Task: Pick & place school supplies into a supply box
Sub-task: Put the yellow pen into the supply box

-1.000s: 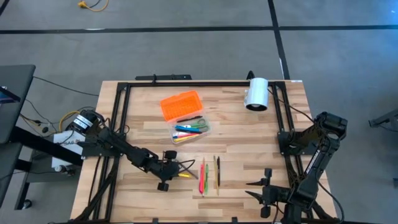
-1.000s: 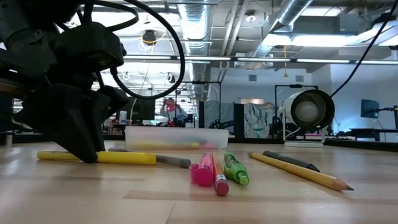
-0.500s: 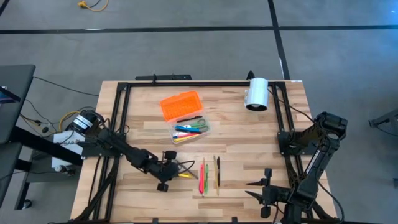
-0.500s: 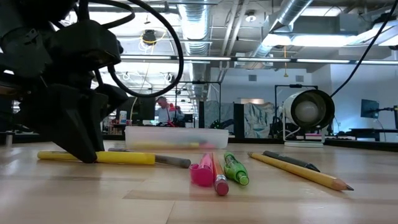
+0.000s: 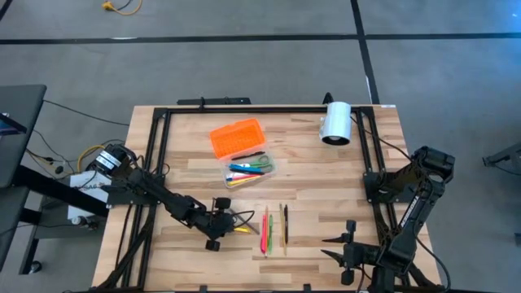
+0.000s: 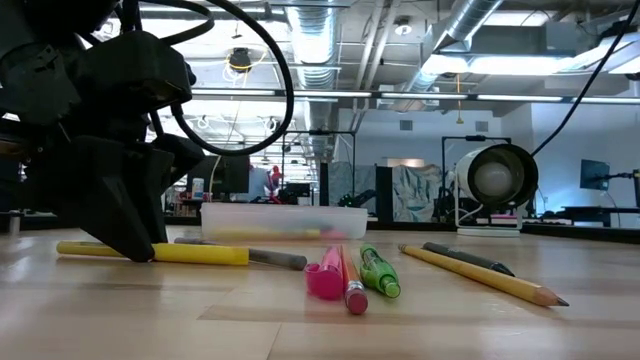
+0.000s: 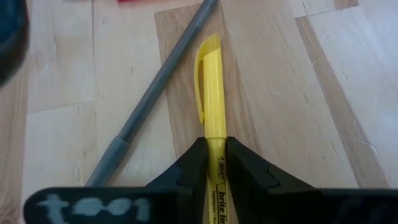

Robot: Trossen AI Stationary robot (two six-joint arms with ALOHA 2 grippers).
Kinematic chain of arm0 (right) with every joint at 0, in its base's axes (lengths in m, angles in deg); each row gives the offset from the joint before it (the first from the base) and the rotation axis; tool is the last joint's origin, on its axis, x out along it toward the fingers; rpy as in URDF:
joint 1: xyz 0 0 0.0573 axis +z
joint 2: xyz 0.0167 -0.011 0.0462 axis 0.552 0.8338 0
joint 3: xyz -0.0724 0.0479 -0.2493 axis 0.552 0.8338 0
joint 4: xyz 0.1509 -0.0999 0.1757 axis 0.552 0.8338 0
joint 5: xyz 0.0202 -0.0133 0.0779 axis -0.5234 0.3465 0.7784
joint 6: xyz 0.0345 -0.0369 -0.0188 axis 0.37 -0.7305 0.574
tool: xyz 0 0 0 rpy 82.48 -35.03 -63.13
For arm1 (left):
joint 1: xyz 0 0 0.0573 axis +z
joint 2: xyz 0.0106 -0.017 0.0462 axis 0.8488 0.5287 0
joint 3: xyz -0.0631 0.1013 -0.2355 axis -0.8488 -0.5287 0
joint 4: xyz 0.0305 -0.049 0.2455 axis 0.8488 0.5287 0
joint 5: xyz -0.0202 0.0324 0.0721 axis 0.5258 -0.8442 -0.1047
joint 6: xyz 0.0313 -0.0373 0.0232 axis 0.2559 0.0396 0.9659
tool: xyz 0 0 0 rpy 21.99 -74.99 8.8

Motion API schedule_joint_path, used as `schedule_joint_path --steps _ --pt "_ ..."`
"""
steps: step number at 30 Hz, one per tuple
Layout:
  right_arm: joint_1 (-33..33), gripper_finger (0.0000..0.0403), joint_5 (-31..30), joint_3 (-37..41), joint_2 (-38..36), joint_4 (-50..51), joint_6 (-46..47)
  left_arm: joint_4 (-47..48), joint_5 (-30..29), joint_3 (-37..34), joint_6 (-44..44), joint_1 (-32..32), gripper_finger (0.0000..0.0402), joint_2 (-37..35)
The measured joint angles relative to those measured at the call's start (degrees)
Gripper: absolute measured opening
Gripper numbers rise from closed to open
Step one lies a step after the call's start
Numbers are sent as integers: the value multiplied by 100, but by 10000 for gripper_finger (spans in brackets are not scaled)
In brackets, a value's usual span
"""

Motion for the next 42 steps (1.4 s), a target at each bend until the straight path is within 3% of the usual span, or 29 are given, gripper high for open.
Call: schedule_joint_path --steps 42 --pt "-125 127 -76 0 0 -31 -52 -118 -360 -20 247 -30 39 15"
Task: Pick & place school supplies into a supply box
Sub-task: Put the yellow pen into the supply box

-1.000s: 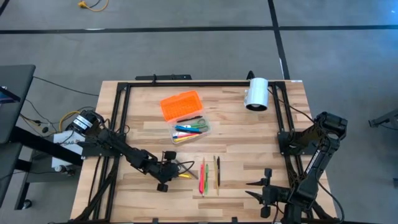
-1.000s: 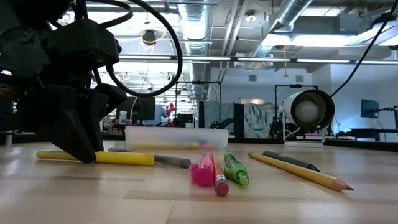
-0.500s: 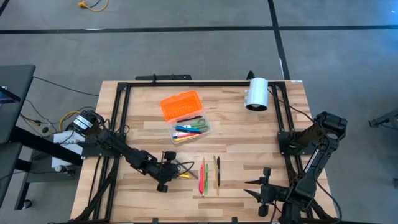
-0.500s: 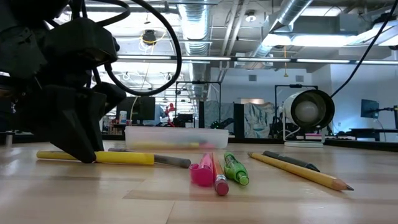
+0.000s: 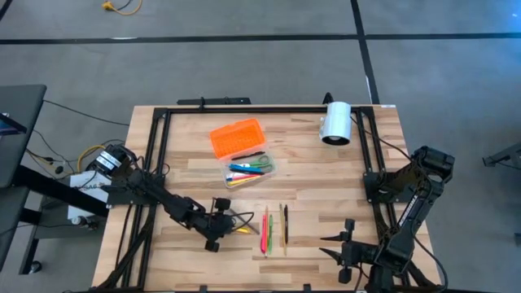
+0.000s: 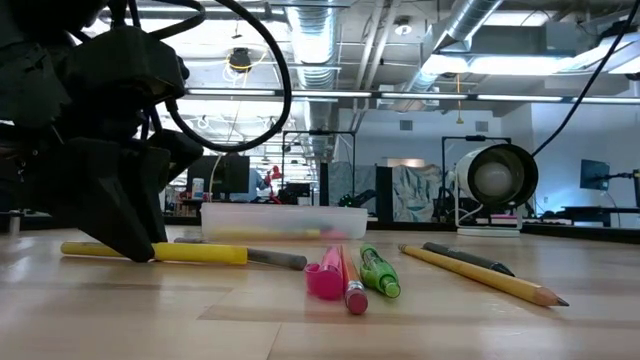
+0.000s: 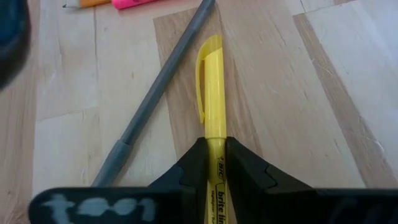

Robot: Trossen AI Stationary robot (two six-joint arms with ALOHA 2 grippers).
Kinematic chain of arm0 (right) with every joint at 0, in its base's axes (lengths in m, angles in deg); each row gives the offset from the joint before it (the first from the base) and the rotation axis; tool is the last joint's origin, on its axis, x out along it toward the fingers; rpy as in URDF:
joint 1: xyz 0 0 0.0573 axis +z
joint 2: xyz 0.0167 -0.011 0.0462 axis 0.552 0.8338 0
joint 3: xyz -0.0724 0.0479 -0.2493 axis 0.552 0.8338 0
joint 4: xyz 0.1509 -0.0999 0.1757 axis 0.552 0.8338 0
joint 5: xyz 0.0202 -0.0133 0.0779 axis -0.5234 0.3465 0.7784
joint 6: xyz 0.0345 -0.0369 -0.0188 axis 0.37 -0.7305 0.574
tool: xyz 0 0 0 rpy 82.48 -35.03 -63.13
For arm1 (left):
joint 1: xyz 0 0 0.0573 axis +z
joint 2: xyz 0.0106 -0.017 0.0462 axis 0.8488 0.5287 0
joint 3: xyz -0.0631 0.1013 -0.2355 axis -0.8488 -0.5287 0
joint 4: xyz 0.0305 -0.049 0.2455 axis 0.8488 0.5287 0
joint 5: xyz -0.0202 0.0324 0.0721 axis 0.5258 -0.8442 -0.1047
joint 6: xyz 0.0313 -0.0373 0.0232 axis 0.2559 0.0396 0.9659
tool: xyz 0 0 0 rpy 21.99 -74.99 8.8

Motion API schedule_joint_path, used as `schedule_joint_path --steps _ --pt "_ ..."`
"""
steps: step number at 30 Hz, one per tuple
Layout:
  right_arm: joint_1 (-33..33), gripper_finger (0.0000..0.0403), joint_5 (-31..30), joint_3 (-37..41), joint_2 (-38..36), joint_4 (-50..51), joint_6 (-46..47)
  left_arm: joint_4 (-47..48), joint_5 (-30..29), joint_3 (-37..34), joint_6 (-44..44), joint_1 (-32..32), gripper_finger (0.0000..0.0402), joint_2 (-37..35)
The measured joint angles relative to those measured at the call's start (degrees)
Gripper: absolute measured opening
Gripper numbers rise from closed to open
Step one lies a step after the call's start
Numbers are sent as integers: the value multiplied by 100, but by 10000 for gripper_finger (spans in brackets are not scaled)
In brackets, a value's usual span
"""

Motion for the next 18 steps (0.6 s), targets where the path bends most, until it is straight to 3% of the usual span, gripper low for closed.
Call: schedule_joint_path --steps 18 --pt "0 127 -2 0 0 1 1 52 -183 86 241 -55 39 5"
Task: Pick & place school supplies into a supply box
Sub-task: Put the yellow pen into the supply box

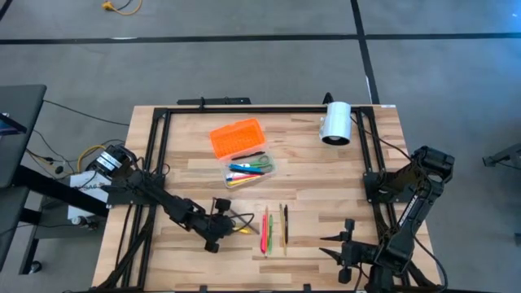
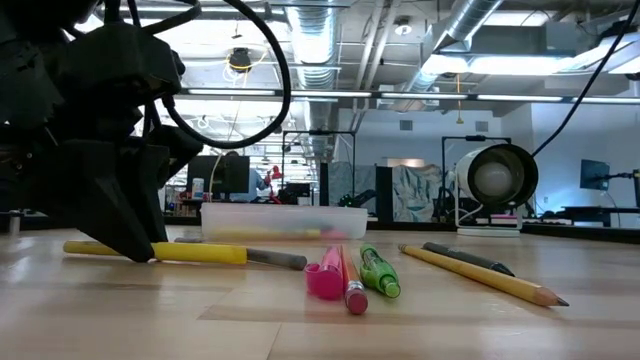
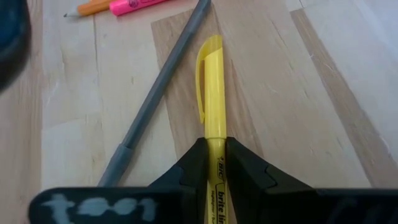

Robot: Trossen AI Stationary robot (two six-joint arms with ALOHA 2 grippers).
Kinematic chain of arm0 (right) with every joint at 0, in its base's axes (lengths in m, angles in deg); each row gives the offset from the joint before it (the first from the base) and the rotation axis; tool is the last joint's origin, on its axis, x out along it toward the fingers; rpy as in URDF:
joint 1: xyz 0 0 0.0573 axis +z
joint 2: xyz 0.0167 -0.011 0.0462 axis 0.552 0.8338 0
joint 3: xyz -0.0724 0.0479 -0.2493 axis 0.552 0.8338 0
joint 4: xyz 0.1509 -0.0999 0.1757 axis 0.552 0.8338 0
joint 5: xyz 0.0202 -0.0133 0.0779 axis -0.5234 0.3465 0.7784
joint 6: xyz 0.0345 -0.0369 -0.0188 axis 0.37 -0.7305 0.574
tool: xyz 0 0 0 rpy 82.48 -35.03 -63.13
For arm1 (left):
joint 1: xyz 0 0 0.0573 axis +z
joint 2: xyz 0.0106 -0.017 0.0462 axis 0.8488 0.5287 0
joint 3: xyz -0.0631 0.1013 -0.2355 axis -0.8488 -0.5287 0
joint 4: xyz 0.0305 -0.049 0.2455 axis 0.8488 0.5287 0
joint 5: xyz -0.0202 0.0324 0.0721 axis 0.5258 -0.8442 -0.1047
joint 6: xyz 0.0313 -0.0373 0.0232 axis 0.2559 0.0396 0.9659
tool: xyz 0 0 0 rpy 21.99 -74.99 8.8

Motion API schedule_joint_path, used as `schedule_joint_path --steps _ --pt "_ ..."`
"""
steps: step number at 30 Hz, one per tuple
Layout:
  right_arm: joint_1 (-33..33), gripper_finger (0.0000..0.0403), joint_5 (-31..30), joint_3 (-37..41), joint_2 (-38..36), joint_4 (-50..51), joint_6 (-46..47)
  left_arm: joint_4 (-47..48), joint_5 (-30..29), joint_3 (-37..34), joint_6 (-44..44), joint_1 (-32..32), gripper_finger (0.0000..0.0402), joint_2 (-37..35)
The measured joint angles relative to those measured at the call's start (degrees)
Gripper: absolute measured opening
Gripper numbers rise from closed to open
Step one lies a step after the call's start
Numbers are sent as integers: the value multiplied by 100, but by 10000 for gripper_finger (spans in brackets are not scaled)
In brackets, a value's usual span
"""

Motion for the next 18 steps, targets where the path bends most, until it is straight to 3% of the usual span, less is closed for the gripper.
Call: schedule_joint_path --steps 7,18 --pt "0 127 0 0 0 -1 1 253 -337 361 611 -259 29 32" --pt "0 127 0 0 0 -2 1 547 -794 607 707 -391 28 22"
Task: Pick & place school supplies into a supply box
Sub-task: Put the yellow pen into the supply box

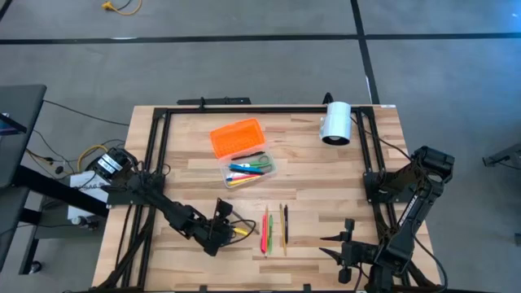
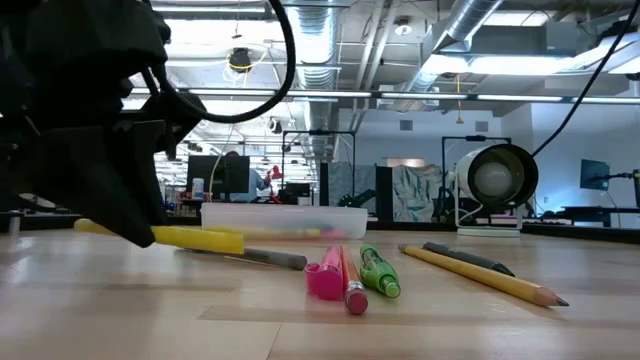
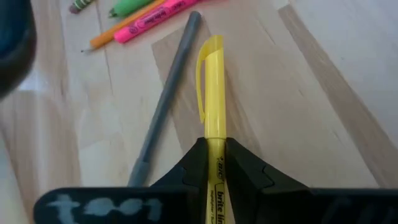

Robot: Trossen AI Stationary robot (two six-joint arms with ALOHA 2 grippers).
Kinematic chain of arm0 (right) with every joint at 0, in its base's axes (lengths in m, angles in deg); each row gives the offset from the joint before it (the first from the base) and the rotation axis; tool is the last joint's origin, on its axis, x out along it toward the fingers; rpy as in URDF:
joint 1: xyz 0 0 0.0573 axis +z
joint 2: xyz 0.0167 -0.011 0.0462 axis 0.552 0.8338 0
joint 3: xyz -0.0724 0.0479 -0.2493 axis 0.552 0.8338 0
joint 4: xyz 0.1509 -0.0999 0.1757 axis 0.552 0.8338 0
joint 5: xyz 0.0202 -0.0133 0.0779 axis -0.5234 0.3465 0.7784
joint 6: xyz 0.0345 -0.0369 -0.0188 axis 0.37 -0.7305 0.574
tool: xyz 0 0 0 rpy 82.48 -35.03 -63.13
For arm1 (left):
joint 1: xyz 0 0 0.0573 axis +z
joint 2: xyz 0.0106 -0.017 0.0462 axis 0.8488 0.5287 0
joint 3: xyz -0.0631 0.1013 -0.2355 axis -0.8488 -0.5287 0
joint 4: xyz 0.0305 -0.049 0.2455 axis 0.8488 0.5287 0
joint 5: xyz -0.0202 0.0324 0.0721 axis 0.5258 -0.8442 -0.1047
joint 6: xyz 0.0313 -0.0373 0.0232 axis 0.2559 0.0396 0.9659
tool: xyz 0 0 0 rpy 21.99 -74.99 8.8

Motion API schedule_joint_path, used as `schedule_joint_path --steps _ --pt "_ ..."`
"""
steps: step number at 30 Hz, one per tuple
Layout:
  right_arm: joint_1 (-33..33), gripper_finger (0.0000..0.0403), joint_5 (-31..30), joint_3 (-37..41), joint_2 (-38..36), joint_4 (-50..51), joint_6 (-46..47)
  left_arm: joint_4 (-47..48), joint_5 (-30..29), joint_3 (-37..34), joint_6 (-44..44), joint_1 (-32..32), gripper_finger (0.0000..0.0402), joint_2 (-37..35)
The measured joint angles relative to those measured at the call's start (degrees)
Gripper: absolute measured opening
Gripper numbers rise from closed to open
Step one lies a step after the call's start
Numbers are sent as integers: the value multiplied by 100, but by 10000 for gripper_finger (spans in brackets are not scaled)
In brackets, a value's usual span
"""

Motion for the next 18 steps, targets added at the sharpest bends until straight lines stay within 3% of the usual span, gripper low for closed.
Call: schedule_joint_path --steps 18 --pt "0 127 -52 0 0 2 -13 -92 -1307 311 431 195 30 -17"
